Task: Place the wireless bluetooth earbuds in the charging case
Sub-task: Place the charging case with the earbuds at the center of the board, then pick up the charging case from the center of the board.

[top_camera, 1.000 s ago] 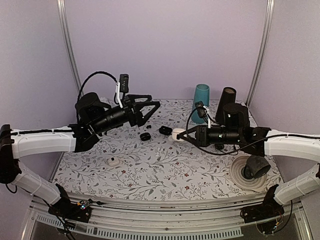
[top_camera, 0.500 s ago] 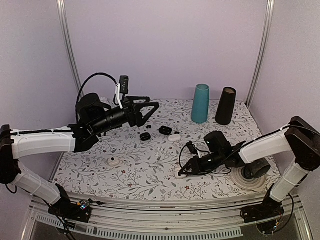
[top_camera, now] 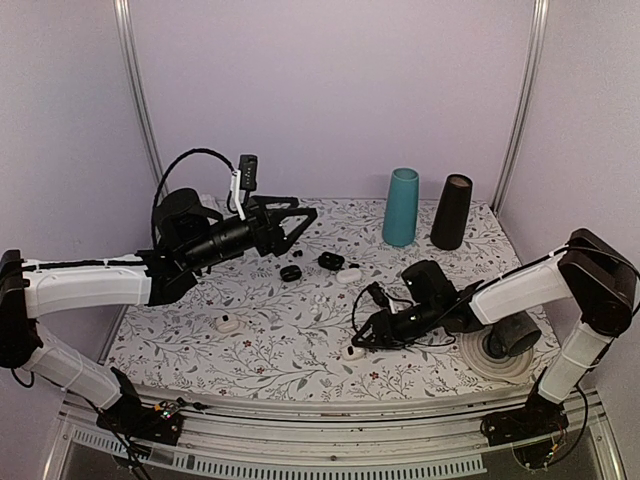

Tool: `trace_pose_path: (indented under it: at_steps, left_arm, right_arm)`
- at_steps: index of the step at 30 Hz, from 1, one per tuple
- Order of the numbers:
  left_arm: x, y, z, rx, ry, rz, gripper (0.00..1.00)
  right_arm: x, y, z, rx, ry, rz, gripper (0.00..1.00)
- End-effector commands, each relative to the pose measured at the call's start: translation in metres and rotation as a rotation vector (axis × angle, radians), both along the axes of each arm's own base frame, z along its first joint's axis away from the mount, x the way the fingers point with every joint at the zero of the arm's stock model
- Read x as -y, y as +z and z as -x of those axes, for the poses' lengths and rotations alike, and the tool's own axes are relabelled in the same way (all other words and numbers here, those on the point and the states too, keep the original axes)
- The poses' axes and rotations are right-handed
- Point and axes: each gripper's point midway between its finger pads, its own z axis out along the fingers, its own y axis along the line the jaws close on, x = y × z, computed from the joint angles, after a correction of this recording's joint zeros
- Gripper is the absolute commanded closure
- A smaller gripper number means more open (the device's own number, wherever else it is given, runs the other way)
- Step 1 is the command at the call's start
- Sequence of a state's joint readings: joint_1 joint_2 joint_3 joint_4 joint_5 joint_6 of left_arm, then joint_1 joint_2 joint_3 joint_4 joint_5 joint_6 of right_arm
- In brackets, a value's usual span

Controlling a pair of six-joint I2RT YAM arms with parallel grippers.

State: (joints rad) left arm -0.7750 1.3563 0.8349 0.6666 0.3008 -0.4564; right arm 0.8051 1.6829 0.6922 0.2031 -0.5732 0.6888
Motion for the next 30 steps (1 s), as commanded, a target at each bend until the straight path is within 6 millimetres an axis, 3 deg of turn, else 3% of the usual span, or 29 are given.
trace_pose_path:
  at_steps: [1,13,19,25,30]
  left_arm:
    - [-0.006,-0.001,-0.002,-0.002,0.016,-0.001,0.04]
    - [-0.01,-0.002,-0.002,-0.007,0.024,0.0,0.04]
    - [-0.014,-0.008,-0.005,-0.024,0.051,-0.018,0.04]
    - [-0.019,-0.035,-0.02,-0.096,0.131,-0.111,0.04]
    - [-0.016,-0.07,-0.035,-0.183,0.172,-0.224,0.06]
  right_arm:
    - [-0.005,0.014,-0.012,0.061,-0.012,0.009,0.54]
    - [0.002,0.037,-0.032,0.167,-0.074,0.071,0.41]
    - [0.01,0.058,-0.045,0.241,-0.142,0.085,0.2]
    - [0.029,0.085,-0.065,0.337,-0.269,0.11,0.01]
    - [0.046,0.11,-0.076,0.414,-0.367,0.109,0.01]
